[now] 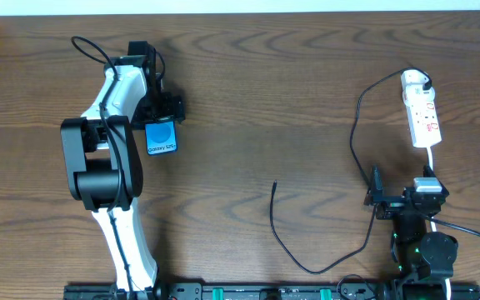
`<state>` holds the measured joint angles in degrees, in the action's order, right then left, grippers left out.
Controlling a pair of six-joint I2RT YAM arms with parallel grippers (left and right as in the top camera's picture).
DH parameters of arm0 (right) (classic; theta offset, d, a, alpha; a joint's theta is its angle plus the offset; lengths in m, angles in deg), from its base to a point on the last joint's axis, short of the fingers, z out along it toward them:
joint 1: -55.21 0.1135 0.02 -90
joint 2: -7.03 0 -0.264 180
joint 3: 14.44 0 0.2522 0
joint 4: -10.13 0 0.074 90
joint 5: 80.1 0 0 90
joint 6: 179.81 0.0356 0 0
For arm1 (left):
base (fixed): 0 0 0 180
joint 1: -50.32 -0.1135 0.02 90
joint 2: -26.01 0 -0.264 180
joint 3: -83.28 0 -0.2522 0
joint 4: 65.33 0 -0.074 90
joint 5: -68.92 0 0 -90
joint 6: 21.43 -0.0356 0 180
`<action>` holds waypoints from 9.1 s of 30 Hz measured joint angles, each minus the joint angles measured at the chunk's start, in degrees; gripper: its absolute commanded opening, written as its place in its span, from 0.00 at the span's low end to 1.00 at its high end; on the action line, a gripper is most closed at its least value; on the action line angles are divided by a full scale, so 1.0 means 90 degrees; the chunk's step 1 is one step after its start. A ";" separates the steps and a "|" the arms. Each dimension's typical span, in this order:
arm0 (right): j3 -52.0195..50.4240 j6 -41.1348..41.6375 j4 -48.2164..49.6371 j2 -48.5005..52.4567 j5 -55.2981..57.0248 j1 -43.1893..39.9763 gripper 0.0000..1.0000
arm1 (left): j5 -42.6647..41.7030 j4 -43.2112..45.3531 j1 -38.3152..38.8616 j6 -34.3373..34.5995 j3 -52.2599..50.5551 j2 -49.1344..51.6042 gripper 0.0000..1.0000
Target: Plug charger to phone and switch on socket
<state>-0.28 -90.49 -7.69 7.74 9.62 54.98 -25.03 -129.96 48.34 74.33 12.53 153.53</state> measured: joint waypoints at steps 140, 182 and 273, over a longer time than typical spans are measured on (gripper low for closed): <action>-0.0002 0.0000 -0.0002 0.0000 0.0002 0.0000 0.99 | 0.0097 -0.0019 0.0007 0.0000 -0.0002 -0.0311 0.07; 0.0000 0.0000 0.0000 0.0000 0.0002 0.0000 0.99 | -0.8177 0.0041 0.0007 0.4515 -0.0002 -0.1430 0.07; 0.0000 0.0000 0.0000 0.0000 0.0000 0.0000 0.99 | -0.9199 0.0039 0.0005 0.5717 -0.0002 -0.1430 0.07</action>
<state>-0.28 -90.49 -7.69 7.74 9.62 54.98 -107.82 -129.61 48.38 125.78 12.50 140.66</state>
